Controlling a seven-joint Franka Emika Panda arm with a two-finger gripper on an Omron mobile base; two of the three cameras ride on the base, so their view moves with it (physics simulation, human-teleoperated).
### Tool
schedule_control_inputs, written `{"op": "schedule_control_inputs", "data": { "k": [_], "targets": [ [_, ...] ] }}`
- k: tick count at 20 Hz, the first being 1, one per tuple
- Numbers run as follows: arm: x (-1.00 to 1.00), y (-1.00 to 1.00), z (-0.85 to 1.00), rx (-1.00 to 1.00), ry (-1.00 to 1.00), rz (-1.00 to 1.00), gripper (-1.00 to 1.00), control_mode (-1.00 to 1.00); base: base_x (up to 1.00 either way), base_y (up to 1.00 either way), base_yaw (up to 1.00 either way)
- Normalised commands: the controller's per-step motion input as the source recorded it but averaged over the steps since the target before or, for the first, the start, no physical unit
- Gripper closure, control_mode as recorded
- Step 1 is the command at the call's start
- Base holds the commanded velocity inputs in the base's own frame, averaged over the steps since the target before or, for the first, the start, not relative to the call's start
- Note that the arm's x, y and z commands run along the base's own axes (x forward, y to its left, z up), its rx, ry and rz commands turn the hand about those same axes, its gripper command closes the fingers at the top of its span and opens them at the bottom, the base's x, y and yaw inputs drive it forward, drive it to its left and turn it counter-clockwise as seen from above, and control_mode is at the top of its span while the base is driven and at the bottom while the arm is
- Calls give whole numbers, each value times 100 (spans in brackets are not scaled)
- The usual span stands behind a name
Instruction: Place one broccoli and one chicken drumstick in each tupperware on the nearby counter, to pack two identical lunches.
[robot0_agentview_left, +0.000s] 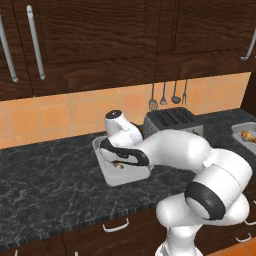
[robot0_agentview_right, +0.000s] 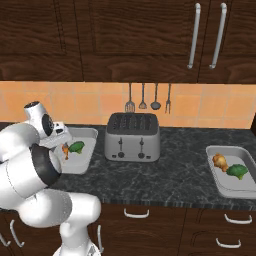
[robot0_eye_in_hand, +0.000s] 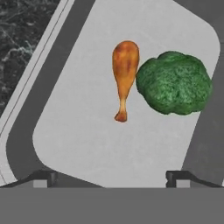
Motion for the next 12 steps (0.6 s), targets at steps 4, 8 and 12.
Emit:
{"op": "schedule_control_inputs", "data": {
  "k": [4,8,12],
  "targets": [
    [-96,-26,100,0,-6,0,-100,-100,0,0,0],
    [-98,-67,100,1,3,0,-100,-100,0,0,0],
    [-99,-95,47,12,15,-5,-100,-100,0,0,0]
  ]
}}
